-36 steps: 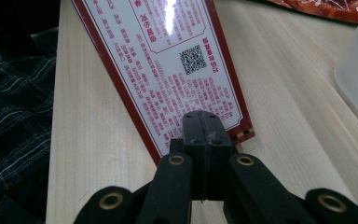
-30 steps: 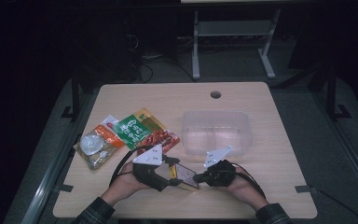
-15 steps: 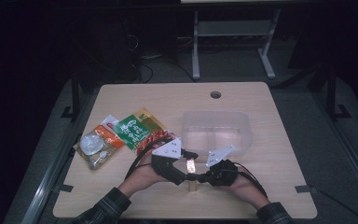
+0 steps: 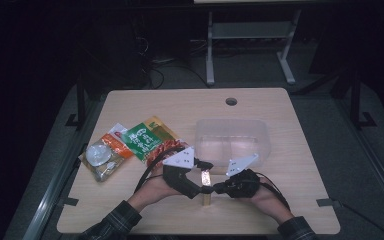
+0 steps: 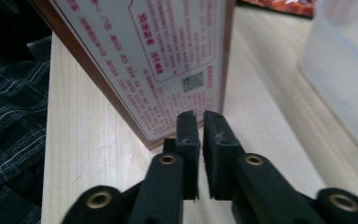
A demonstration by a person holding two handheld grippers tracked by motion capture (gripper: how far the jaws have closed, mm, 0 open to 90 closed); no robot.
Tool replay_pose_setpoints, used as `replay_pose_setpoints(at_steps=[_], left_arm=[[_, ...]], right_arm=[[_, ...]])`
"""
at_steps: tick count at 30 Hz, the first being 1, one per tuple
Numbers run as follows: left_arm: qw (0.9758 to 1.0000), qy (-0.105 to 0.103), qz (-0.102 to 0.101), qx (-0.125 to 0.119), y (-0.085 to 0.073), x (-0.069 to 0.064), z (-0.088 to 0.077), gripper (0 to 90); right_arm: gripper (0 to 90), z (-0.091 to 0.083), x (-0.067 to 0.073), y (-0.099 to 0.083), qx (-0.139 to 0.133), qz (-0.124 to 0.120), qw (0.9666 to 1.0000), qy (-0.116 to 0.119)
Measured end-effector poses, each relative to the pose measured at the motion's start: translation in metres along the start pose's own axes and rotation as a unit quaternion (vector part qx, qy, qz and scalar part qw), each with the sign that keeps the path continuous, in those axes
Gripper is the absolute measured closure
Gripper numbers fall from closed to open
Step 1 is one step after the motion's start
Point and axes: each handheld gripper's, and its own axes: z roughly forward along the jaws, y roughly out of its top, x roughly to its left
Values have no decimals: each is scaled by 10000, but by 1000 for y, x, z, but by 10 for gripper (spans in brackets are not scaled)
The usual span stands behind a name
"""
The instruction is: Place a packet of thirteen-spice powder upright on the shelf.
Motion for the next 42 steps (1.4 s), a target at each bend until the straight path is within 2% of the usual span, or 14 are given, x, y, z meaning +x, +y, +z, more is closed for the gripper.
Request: replay_pose_setpoints(at_steps=[4,5,6,9,11,13,16,22,25,30,33,36,39,42], left_arm=[[9999,133,17,-19,2,-4,-4,179],[9998,178,7,-41,4,-5,-9,153],[9998,178,7,-41,4,-5,-9,141],[9997,212,76,7,5,-10,-19,125],[9992,376,83,72,0,-14,-30,123],[9990,440,58,110,-2,-15,-34,123],[9980,570,-111,230,-13,-14,-45,123],[9950,757,-486,426,-44,-20,-61,125],[9924,887,-624,578,-59,-23,-66,135],[9876,1064,-889,741,-80,-26,-74,137],[9852,1079,-1074,787,-94,-31,-81,137],[9833,1130,-1152,839,-100,-32,-83,137],[9815,1145,-1216,934,-104,-28,-80,137],[9813,1127,-1219,977,-105,-27,-78,137]], right_arm=[[686,-11,-2,-2,-89,-13,9999,-73],[607,-18,-3,-3,-148,-21,9999,-71],[607,-18,-3,-3,-148,-21,9999,-71],[478,-28,-5,-3,-222,-54,9997,-42],[380,-36,-4,1,-220,-133,9997,-10],[335,-40,-4,4,-210,-182,9996,59],[322,-44,-3,9,-191,-306,9993,113],[215,-50,2,34,-129,-743,9969,223],[185,-47,2,49,-45,-1080,9937,305],[160,-42,4,62,-9,-1256,9911,449],[149,-36,7,73,9,-1473,9874,577],[149,-31,8,78,30,-1596,9853,608],[153,-18,9,84,253,-1815,9811,624],[160,-13,7,84,349,-1820,9806,639]])
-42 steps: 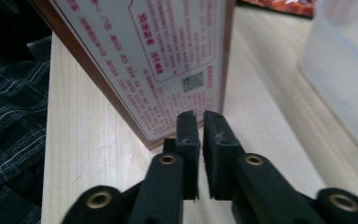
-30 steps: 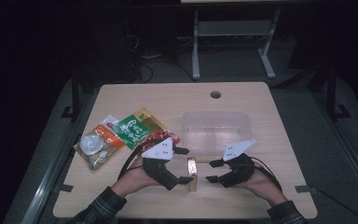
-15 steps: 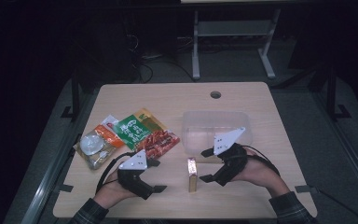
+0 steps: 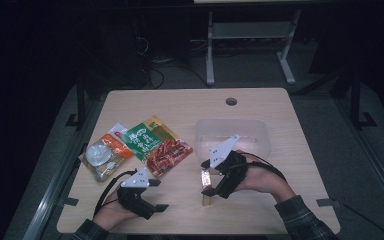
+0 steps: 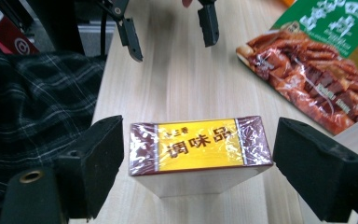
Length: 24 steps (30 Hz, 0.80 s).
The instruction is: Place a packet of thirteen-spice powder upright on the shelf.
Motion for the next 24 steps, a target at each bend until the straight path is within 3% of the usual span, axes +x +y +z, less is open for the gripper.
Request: replay_pose_setpoints(at_steps=[7,18,24], left_arm=[[9998,-145,90,87,2,-2,9,139],[9996,-184,159,163,4,-3,11,139],[9993,-170,238,220,3,-3,13,139]], right_arm=[[296,6,-4,-6,46,49,9998,161],[308,3,0,-5,16,-54,9999,115],[309,-11,-1,-3,-60,-36,10000,-12]])
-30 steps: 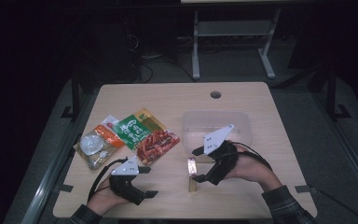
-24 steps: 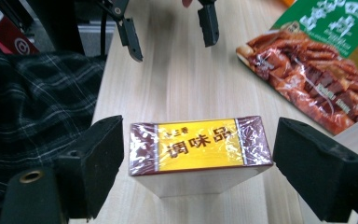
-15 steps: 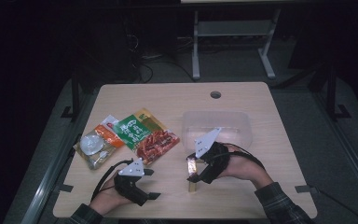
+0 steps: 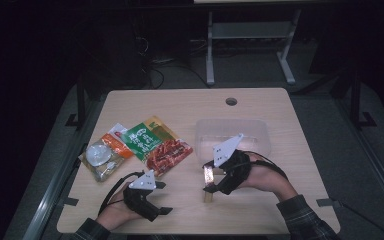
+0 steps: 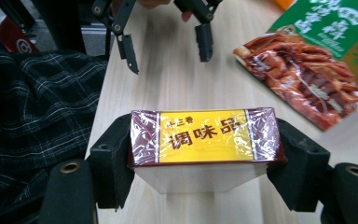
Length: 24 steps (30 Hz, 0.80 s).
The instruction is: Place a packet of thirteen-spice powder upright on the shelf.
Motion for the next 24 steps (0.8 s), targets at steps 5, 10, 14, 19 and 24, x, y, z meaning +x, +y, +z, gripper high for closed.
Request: replay_pose_setpoints(at_steps=[5,10,14,19,24], left_arm=[[10000,19,-11,10,0,0,1,139],[10000,29,21,54,0,0,0,139],[10000,40,5,43,-1,0,0,139],[10000,67,-52,31,-4,-2,-2,139],[9999,132,-70,47,-7,-3,-6,140]], right_arm=[[309,-12,-6,2,-25,-56,9999,-143],[310,-27,-12,9,-9,-18,9997,-255],[311,-40,-21,15,-46,-20,9994,-332],[311,-57,-34,21,-89,-33,9989,-448],[311,-68,-44,23,-106,-15,9987,-506]])
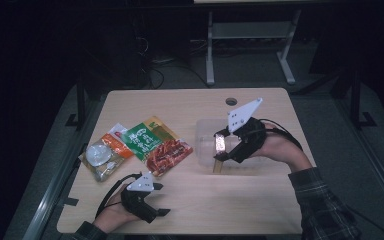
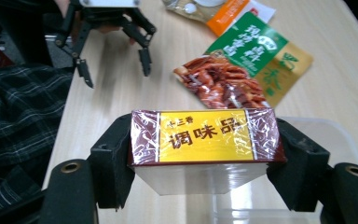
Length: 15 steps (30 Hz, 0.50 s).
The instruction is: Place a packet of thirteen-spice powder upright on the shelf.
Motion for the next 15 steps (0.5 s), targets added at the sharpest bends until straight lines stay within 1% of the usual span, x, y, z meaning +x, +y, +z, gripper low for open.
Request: replay_pose_setpoints(at_steps=[2,3,4,7,8,10,11,12,13,15], left_arm=[[10000,34,-31,-4,-2,-1,-2,140],[10000,55,-57,11,-4,-2,-3,139],[10000,55,-57,11,-4,-2,-3,140],[9999,86,-108,21,-7,-4,-5,139],[9999,101,-102,30,-8,-4,-6,139],[9998,119,-135,25,-9,-5,-8,139],[9998,146,-158,35,-10,-5,-9,139],[9998,146,-158,35,-10,-5,-9,139],[9997,156,-166,26,-11,-5,-9,139],[9997,178,-165,48,-12,-5,-10,139]], right_arm=[[311,-4,-5,1,11,-3,10000,-13],[311,-8,-11,1,27,-15,10000,-60],[311,-8,-11,1,27,-15,10000,-60],[311,-14,-22,-1,50,72,9999,-111],[312,-17,-27,-2,27,91,9999,-137],[312,-18,-30,-4,6,112,9998,-149],[312,-20,-35,-7,40,159,9997,-175],[312,-20,-35,-7,40,159,9997,-175],[312,-22,-41,-10,37,208,9996,-200],[312,-22,-43,-12,30,234,9995,-186]])
